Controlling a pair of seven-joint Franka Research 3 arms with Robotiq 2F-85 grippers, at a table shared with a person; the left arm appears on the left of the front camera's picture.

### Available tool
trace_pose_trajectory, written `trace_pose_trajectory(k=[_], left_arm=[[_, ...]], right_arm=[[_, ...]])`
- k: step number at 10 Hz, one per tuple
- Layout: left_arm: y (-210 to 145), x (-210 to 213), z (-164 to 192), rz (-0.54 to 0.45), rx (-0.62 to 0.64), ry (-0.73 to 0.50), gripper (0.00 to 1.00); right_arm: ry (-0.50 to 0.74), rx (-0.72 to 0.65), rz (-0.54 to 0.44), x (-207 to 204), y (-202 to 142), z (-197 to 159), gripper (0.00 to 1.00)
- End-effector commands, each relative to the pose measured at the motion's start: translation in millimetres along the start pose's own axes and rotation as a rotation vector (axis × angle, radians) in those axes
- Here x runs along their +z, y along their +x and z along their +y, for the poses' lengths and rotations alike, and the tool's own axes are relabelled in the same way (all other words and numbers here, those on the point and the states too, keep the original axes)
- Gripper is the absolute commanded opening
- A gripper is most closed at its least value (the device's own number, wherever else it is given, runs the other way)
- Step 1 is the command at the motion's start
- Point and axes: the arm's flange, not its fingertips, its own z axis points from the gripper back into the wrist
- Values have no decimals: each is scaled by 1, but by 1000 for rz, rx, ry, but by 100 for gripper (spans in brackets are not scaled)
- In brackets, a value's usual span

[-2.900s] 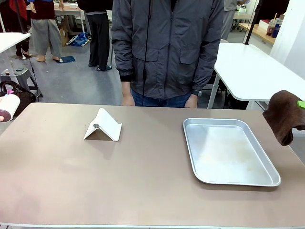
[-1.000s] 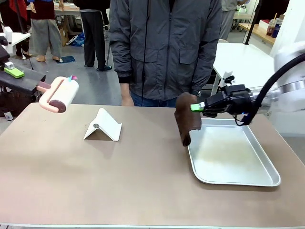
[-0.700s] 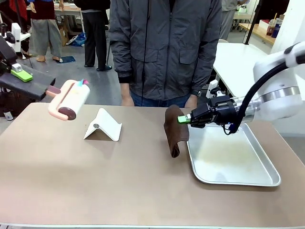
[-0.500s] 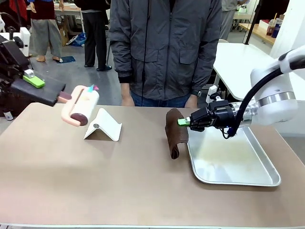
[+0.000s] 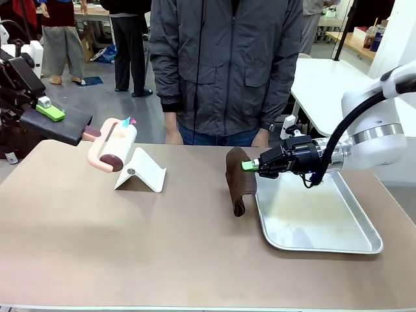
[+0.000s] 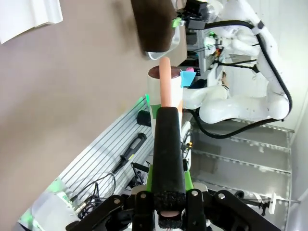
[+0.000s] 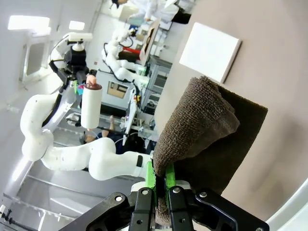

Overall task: Clean the surface of the table.
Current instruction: Return the Lint Roller and towel to their original positions.

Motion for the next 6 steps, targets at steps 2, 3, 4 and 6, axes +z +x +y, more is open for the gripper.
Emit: trace_pose_trajectory(k=[2, 3, 4, 6], left_arm=[[48, -31, -13, -31, 96, 152, 22], [60, -38, -17, -41, 116, 201, 22], [74, -49, -22, -15, 127, 245, 22], [100, -70, -28, 0, 137, 343, 22]], right_arm=[[-63, 9, -85, -29, 27, -15, 9], [-69, 2, -98, -33, 29, -18, 9], [-97, -11, -114, -38, 30, -23, 9], [-135, -29, -95, -49, 33, -29, 9]])
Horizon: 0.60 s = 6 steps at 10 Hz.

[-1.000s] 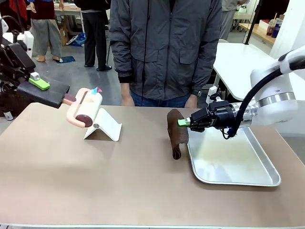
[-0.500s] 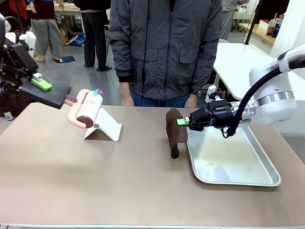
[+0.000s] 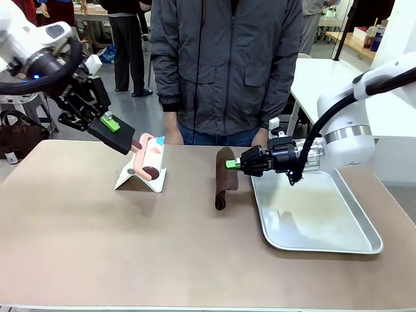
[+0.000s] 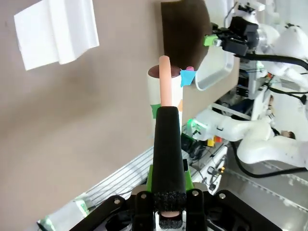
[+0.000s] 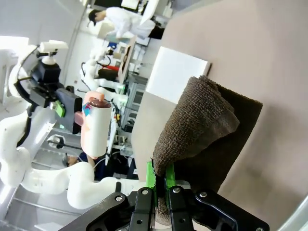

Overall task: Clean the surface of the table.
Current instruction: Return the Lint Roller and towel to their original positions.

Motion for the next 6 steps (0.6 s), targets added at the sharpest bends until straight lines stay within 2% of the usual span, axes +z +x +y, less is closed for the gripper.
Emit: trace_pose_trajectory(k=[1, 4, 6], left_arm=[[20, -9, -14, 6, 10, 97, 22], [42, -38, -30, -18, -30, 165, 22], [54, -53, -30, -43, 4, 197, 22]], right_arm=[[-40, -4, -16, -14, 7, 2, 9], [-33, -34, 31, -22, 11, 1, 9], [-46, -44, 37, -24, 16, -1, 9]])
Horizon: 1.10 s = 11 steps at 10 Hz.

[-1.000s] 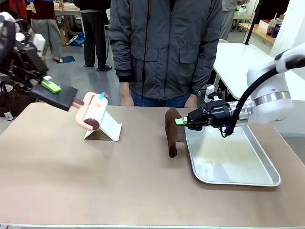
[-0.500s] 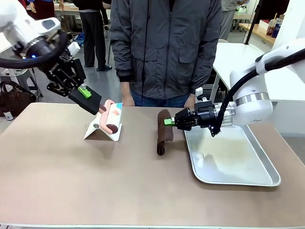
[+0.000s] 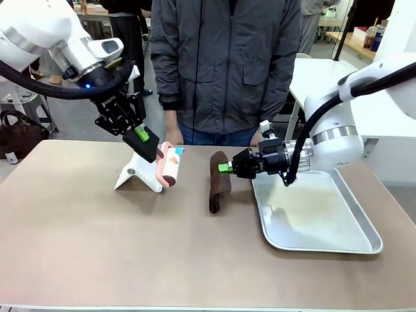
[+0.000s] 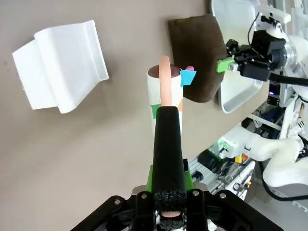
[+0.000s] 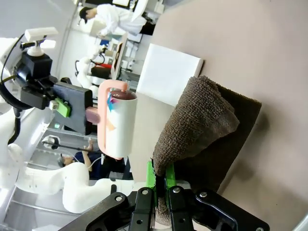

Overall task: Clean the surface of the table.
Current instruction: Return the Lint Roller and towel to their original positions.

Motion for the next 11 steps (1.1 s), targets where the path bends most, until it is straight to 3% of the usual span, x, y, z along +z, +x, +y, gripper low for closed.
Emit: trace_pose_trajectory(k=[1, 6, 11], left_arm=[[12, -6, -3, -21, 64, 51, 22], [47, -37, 12, -15, 74, 95, 22], [82, -43, 46, 54, 97, 12, 22]], right_arm=[[-13, -31, 19, -6, 12, 1, 9], [24, -65, 41, -3, 14, -3, 9], [34, -86, 36, -4, 20, -8, 9]])
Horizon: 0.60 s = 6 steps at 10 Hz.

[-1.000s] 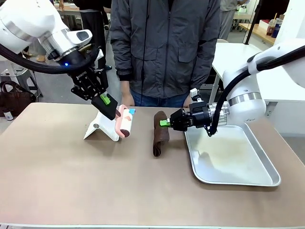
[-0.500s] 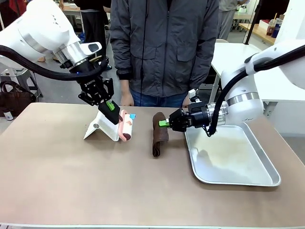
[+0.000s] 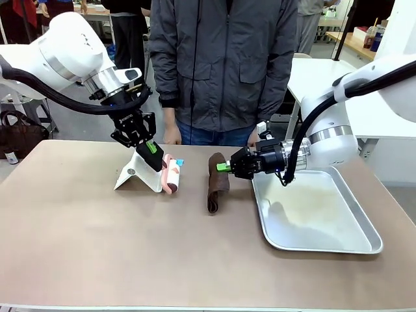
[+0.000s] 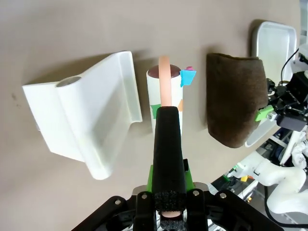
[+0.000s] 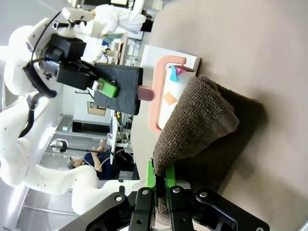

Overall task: Clean the surface of the table.
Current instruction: Return the Lint Roller and towel to their original positions.

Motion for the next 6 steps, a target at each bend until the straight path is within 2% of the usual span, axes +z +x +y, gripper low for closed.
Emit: trace_pose_trajectory(k=[1, 6], left_arm=[[12, 9, 6, 19, -1, -39, 22], [27, 15, 39, -16, 52, -128, 22]], right_arm=[[14, -16, 14, 0, 11, 2, 9], [20, -26, -1, 2, 13, -2, 9]])
